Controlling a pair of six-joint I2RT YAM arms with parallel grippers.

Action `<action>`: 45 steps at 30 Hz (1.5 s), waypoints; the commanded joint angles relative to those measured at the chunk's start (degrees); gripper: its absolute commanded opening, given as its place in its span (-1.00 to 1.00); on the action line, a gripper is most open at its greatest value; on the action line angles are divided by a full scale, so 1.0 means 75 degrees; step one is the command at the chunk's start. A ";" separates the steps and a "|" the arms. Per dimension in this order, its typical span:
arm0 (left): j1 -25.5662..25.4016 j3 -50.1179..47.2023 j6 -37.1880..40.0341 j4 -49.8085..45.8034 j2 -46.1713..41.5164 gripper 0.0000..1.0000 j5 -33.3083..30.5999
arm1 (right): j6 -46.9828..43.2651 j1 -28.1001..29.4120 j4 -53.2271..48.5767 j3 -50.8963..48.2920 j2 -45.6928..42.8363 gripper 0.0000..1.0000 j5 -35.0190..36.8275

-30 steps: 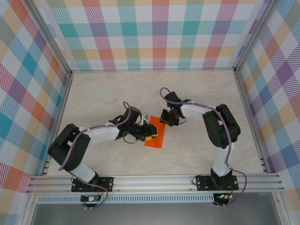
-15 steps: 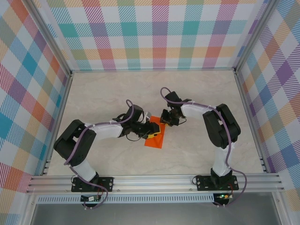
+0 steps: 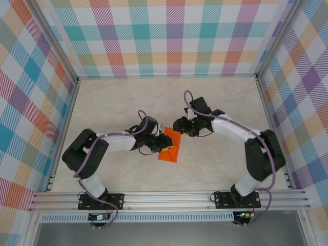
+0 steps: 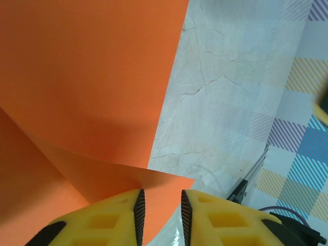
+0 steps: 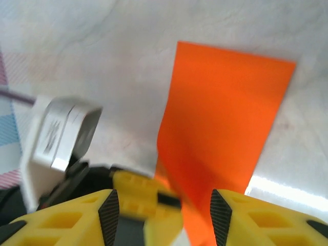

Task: Fold a paper plane with a square sheet of paper (pick it up from the middle)
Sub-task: Fold the triangle a second time at the center of the table.

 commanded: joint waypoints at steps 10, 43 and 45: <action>-0.0101 -0.0209 -0.0099 0.0313 0.0044 -0.60 -0.0206 | 0.1396 0.0002 0.2748 -0.2965 -0.1044 0.04 -0.1563; -0.0104 0.0038 0.0024 0.0050 -0.0060 -0.65 -0.0041 | 0.1143 0.0065 0.3145 -0.2345 0.0511 -0.88 -0.1317; -0.0103 0.0146 0.0084 -0.0016 -0.0095 -0.65 -0.0008 | 0.1033 0.0070 0.3019 -0.2257 0.0553 -0.89 -0.1252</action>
